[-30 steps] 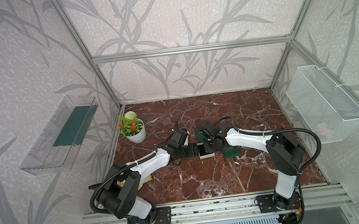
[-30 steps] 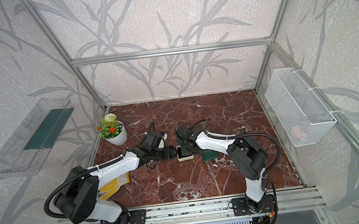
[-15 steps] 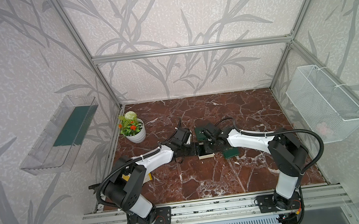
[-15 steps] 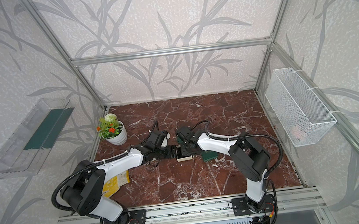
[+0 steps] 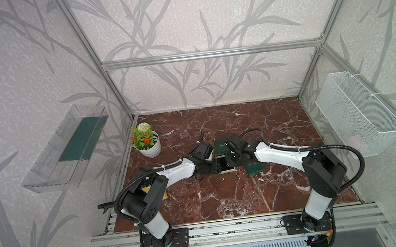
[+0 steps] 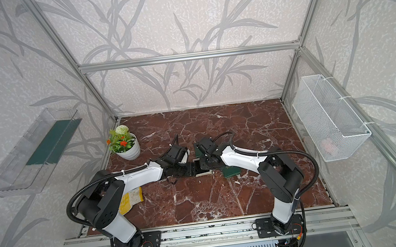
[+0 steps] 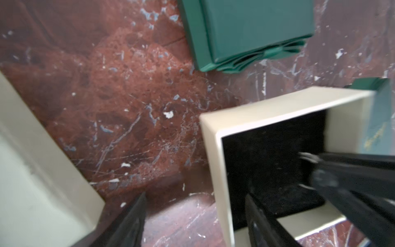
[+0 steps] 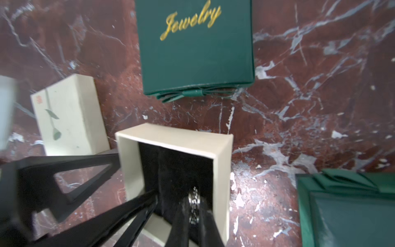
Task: Take the rings out of the lift-off lid box
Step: Take out the ring from the jewelry box.
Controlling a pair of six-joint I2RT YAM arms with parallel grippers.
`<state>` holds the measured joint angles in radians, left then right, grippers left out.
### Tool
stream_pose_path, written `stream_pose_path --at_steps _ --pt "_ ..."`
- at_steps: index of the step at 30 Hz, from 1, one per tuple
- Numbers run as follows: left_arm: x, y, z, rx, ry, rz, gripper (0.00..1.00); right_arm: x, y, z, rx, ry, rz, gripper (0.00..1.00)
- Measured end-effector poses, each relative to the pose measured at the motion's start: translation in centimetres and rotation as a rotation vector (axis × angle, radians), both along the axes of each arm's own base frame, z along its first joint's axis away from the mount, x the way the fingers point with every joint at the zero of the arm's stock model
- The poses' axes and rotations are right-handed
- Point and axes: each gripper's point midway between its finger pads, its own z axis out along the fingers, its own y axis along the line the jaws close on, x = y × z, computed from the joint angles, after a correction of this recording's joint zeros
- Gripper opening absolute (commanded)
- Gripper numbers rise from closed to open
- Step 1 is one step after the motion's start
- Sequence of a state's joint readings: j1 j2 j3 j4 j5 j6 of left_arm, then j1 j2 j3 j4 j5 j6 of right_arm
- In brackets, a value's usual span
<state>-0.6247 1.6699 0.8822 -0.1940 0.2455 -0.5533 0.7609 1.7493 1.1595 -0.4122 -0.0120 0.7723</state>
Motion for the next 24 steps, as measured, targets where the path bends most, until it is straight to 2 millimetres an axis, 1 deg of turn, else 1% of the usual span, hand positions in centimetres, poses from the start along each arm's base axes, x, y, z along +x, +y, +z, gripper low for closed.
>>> stream_pose_path --at_steps 4,9,13,20,24 --pt "0.3 -0.1 -0.1 0.008 -0.003 0.003 0.7 0.2 -0.1 0.5 0.033 0.007 -0.019 0.0" --pt "0.5 -0.2 -0.2 0.01 -0.005 0.004 0.69 0.2 -1.0 0.9 0.081 0.028 -0.06 0.0" --pt "0.7 -0.3 -0.2 0.01 -0.006 0.004 0.69 0.5 -1.3 1.3 0.101 0.033 -0.073 0.0" --pt "0.7 -0.4 -0.1 0.012 -0.005 0.004 0.69 0.4 -1.3 1.1 0.103 0.042 -0.073 0.0" --pt "0.7 -0.4 -0.1 0.01 -0.005 0.002 0.7 0.4 -1.2 0.1 0.093 0.064 -0.074 0.0"
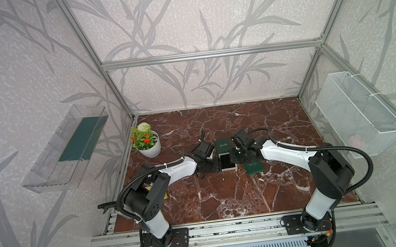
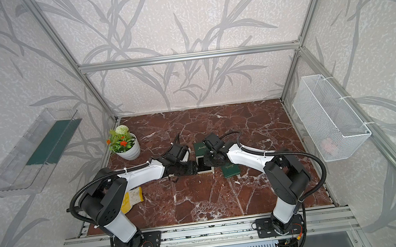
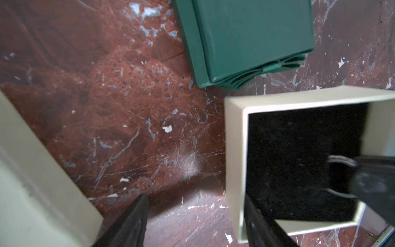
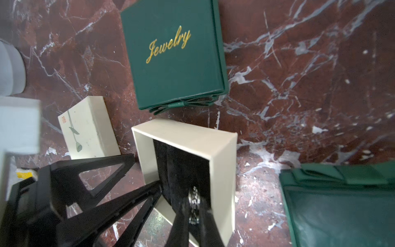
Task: Take the rings out of the lift-off lid box
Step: Take out the ring from the jewelry box.
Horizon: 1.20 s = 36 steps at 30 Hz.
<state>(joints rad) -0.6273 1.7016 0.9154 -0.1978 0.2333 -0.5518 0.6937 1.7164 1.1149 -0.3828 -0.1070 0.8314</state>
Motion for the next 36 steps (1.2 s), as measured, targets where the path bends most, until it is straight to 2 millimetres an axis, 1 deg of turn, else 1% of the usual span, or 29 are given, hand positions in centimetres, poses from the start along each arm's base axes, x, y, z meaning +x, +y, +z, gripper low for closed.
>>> stream_pose_path --at_steps 4,6,9,14,20,21,23,33,34,36 --pt "-0.1 -0.2 0.0 -0.004 0.001 -0.007 0.71 -0.2 -0.1 -1.4 -0.021 0.031 -0.001 0.0" --pt "0.0 -0.4 0.1 -0.007 0.001 -0.013 0.72 -0.4 -0.1 -1.7 -0.021 0.039 0.001 0.0" --pt "0.1 -1.0 0.2 -0.01 -0.001 -0.029 0.75 -0.3 0.1 -1.6 -0.011 0.039 0.002 0.0" --pt "0.2 -1.9 0.1 -0.01 -0.006 -0.052 0.75 -0.3 0.5 -1.4 0.012 0.04 0.006 0.0" --pt "0.8 -2.6 0.1 -0.003 -0.008 -0.055 0.75 -0.1 0.7 -1.3 0.033 0.041 0.002 0.0" --pt "0.9 -2.6 0.0 -0.004 -0.008 -0.055 0.75 -0.1 0.7 -1.2 0.036 0.041 0.002 0.0" --pt "1.0 -2.7 0.0 -0.001 -0.01 -0.053 0.69 0.0 0.7 -1.2 0.043 0.044 -0.003 0.0" --pt "1.8 -3.2 -0.2 -0.006 -0.019 -0.047 0.67 0.1 0.7 -1.2 0.051 0.05 -0.016 0.0" --pt "1.9 -3.2 -0.2 -0.007 -0.019 -0.046 0.66 0.1 0.7 -1.2 0.052 0.051 -0.016 0.0" --pt "2.0 -3.4 -0.3 -0.007 -0.019 -0.045 0.6 0.1 0.6 -1.2 0.054 0.051 -0.019 0.0"
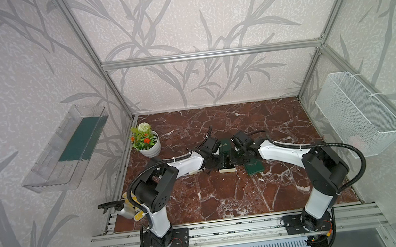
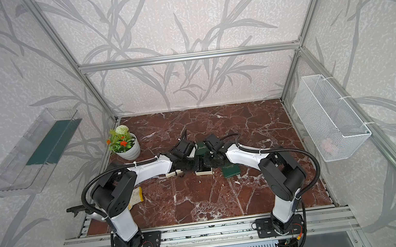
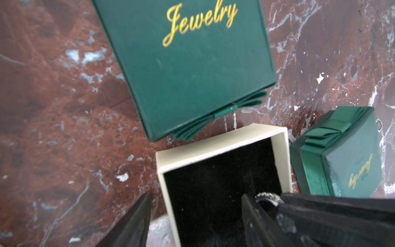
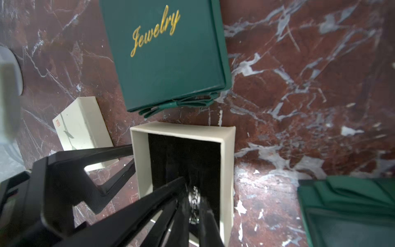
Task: Take the rings out of the lift-off lid box
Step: Take out the ring from the jewelry box, then place the ring at the center of the board.
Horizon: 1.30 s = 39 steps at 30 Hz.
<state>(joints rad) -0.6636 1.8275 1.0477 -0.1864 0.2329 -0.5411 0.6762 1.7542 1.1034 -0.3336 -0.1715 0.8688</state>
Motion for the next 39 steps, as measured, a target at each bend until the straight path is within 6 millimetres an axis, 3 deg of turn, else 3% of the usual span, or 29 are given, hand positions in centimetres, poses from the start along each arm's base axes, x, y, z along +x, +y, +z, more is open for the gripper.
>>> stream_pose_path --at_steps 12,17,22,28,33,39 --pt "1.0 -1.0 -0.3 -0.014 -0.009 -0.003 0.58 0.4 -1.2 1.8 0.015 -0.05 -0.036 0.0" --pt "1.1 -0.9 -0.2 -0.012 -0.014 -0.001 0.58 0.9 -2.7 2.0 0.005 -0.057 -0.075 0.0" --pt "0.3 -0.1 0.1 0.011 -0.001 0.0 0.58 2.2 -6.3 2.2 -0.036 -0.062 -0.164 0.0" --pt "-1.3 1.6 0.5 0.068 0.033 -0.003 0.58 3.8 -12.1 1.7 -0.13 -0.071 -0.291 0.0" --pt "-1.6 2.3 2.9 0.068 -0.003 0.0 0.59 4.0 -16.6 1.5 -0.303 -0.062 -0.346 0.0" --pt "-1.6 2.8 6.6 0.043 -0.08 0.005 0.64 4.4 -19.8 1.2 -0.498 -0.053 -0.367 0.0"
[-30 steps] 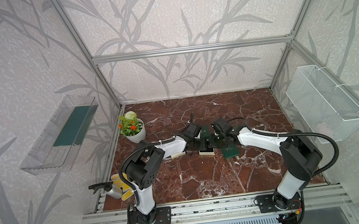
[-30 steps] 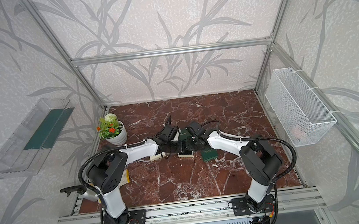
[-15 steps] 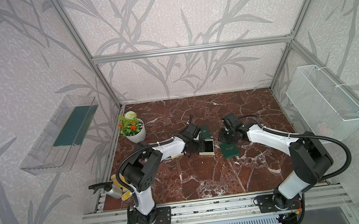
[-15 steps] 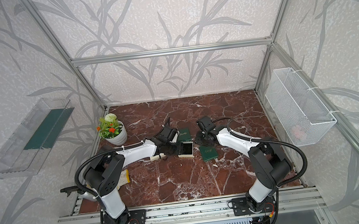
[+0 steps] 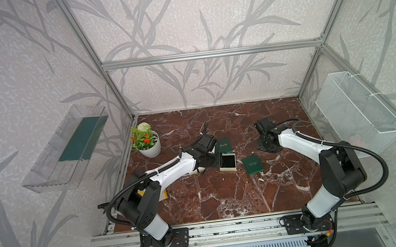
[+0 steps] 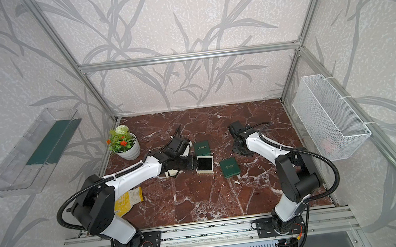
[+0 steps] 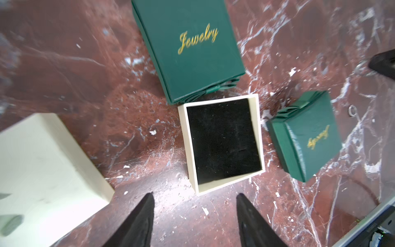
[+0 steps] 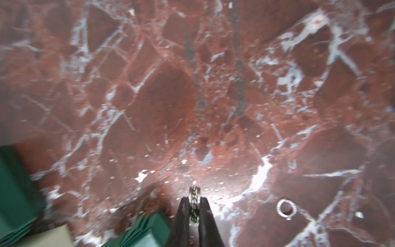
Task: Take the rings out of the lift-off lid box
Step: Place the ring at the center of the board.
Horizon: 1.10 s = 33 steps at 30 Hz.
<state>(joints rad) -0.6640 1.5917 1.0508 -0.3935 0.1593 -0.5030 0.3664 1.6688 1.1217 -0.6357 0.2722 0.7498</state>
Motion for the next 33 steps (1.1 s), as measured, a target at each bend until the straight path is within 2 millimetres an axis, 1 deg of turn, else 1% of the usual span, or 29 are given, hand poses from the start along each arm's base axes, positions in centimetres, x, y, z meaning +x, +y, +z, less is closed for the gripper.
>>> stream_pose_path --at_steps 2,5,9,12,15,16,17,18,20,23,26,28,30,31,33 --pt "0.1 0.3 1.0 -0.004 -0.03 0.003 0.67 -0.1 -0.5 -0.6 -0.039 0.035 0.001 0.0" --pt "0.0 0.9 2.1 0.001 -0.069 0.012 0.67 0.3 -0.8 -2.0 -0.084 0.084 0.008 0.0" --pt "-0.2 1.8 2.6 0.02 -0.091 0.029 0.68 0.6 -0.8 -3.8 -0.114 0.139 0.023 0.01" --pt "-0.4 2.5 2.6 0.036 -0.101 0.043 0.7 0.5 -0.5 -4.2 -0.102 0.149 0.037 0.13" --pt "-0.5 3.2 2.2 0.056 -0.101 0.057 0.73 0.8 0.0 -4.2 -0.078 0.143 0.052 0.3" --pt "-0.4 3.4 2.1 0.062 -0.102 0.062 0.75 0.8 0.1 -4.3 -0.073 0.144 0.057 0.39" --pt "-0.4 3.6 2.0 0.07 -0.101 0.066 0.76 0.8 0.2 -4.3 -0.066 0.143 0.061 0.48" --pt "-0.4 3.8 1.9 0.076 -0.099 0.071 0.79 0.8 0.4 -4.4 -0.057 0.142 0.066 0.54" --pt "-0.3 4.2 1.8 0.086 -0.098 0.081 0.85 0.9 0.7 -4.4 -0.041 0.139 0.077 0.6" --pt "-0.1 4.6 1.7 0.102 -0.101 0.1 0.92 0.7 1.1 -4.1 -0.009 0.127 0.097 0.66" --pt "0.1 5.3 1.6 0.121 -0.103 0.134 0.97 0.5 1.8 -2.9 0.04 0.098 0.117 0.69" --pt "0.3 5.9 1.5 0.136 -0.105 0.159 0.99 0.5 2.5 -1.8 0.083 0.063 0.146 0.72" --pt "0.5 6.4 1.4 0.152 -0.108 0.181 0.99 0.6 3.3 -0.5 0.13 0.019 0.183 0.78" --pt "0.5 6.8 1.2 0.162 -0.109 0.193 0.99 0.6 3.8 0.1 0.157 -0.007 0.203 0.83" --pt "0.5 7.6 0.7 0.182 -0.104 0.215 0.99 0.4 4.7 1.3 0.201 -0.052 0.248 0.87"
